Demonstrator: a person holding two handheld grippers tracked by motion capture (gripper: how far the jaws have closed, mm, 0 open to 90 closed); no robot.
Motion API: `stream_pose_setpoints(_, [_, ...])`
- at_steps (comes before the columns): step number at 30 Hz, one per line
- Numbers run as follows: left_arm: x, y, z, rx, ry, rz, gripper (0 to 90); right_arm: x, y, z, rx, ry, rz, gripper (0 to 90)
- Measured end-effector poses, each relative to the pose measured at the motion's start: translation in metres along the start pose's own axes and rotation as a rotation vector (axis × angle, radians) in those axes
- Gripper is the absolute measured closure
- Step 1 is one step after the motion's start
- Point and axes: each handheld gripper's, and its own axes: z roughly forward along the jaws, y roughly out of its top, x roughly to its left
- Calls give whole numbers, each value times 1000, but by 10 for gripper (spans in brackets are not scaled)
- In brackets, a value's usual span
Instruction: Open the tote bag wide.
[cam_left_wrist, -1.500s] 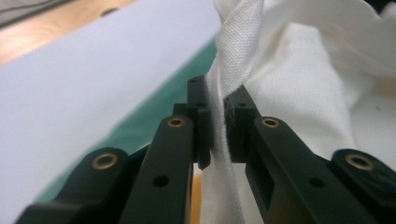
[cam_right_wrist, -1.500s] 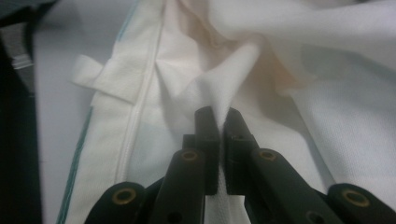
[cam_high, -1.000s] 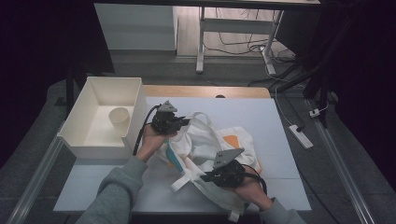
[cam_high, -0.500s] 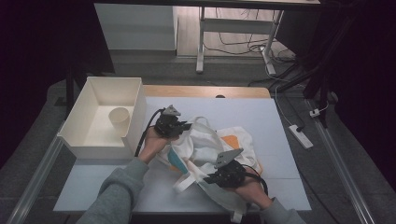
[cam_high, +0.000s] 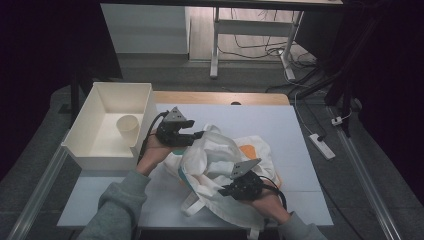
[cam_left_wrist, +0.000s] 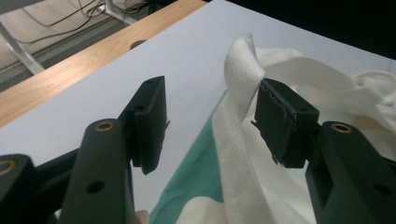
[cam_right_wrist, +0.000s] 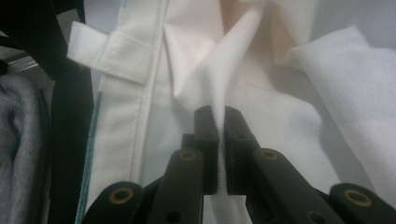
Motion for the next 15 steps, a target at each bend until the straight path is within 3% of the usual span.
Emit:
stream_pose_setpoints(5, [-12,6,-11,-31,-35,27,423,0,-1,1,4,-5,2,858])
stream_pose_setpoints(8, [-17,6,-10,-3,-72,39,420,0,-1,1,5,-4,3,857])
stream_pose_setpoints(15, [-33,0,12,79,-99,95,411,-1,-1,2,6,-4,4,855])
